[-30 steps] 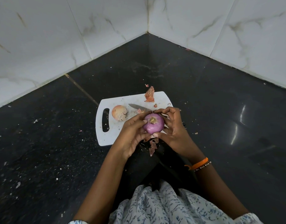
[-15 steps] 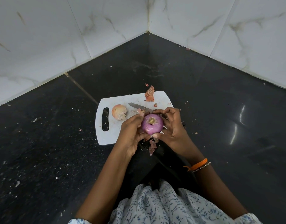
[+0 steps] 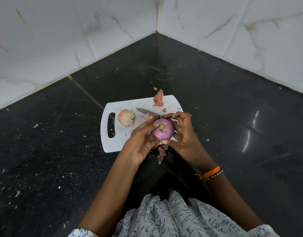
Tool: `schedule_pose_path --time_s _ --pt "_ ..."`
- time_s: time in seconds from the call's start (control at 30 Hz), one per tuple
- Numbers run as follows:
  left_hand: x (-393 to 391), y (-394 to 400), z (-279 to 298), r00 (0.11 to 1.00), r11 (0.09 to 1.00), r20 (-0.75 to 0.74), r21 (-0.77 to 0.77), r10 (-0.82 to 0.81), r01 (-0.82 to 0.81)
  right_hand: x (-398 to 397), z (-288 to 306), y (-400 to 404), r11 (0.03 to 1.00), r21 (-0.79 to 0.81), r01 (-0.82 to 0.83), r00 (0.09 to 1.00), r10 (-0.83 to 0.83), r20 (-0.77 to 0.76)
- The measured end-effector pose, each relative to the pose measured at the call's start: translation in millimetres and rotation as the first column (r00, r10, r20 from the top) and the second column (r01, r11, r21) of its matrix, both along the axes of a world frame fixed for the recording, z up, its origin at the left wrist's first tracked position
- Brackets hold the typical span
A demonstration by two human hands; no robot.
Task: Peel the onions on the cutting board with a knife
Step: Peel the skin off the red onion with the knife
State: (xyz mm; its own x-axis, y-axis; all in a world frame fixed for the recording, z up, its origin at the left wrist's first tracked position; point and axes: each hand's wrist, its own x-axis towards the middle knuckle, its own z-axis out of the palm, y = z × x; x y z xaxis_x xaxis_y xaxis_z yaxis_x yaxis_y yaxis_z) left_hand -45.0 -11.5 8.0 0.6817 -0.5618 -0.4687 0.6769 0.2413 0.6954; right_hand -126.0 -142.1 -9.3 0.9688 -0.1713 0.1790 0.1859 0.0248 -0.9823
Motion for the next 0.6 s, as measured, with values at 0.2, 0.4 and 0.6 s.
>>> schedule_pose_path --time_s 0.2,0.4,0.6 --pt "-3.0 -0.3 3.3 1.0 1.0 -0.023 -0.017 0.001 -0.002 0.4 -1.4 -0.5 0.989 0.145 -0.032 0.999 0.03 0.013" --pt "-4.2 -2.1 6.1 0.994 0.987 -0.091 -0.145 0.055 -0.068 3.5 -4.4 3.9 0.919 0.392 0.032 0.999 -0.035 -0.001" --pt "-9.6 -3.3 6.3 0.996 0.999 0.086 0.025 0.029 -0.031 7.9 -4.4 5.0 0.856 0.504 0.116 0.993 -0.099 -0.06"
